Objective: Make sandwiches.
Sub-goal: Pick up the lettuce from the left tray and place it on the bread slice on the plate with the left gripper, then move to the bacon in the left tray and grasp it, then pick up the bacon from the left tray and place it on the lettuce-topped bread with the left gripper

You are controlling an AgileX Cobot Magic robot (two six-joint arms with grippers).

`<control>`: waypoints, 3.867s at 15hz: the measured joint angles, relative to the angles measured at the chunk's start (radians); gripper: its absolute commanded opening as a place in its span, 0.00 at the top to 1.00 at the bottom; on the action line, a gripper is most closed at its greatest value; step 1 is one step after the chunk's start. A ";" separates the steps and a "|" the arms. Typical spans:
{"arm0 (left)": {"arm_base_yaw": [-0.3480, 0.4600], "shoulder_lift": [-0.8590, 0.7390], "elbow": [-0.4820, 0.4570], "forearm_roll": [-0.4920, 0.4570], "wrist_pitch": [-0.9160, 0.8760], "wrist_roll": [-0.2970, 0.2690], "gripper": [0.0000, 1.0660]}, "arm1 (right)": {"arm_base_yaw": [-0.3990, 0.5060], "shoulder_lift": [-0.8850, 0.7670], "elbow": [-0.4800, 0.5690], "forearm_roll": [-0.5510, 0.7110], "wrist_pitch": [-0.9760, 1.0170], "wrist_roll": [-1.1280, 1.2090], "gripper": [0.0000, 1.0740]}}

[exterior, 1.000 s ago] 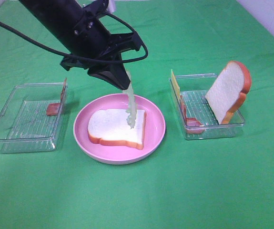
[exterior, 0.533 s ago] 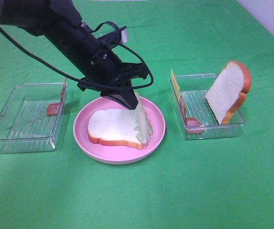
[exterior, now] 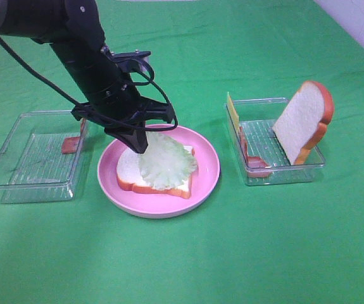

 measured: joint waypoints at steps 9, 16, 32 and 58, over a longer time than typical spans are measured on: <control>0.000 -0.058 -0.083 0.126 0.030 -0.097 0.29 | 0.000 0.000 0.000 0.000 0.000 0.000 0.25; 0.030 -0.079 -0.286 0.490 0.336 -0.302 0.29 | 0.000 0.000 0.000 0.000 0.000 0.000 0.25; 0.117 0.123 -0.287 0.444 0.222 -0.361 0.56 | 0.000 0.000 0.000 0.000 0.000 0.000 0.25; -0.011 0.006 -0.287 -0.224 0.159 0.020 1.00 | 0.000 0.000 0.000 0.000 0.000 0.000 0.25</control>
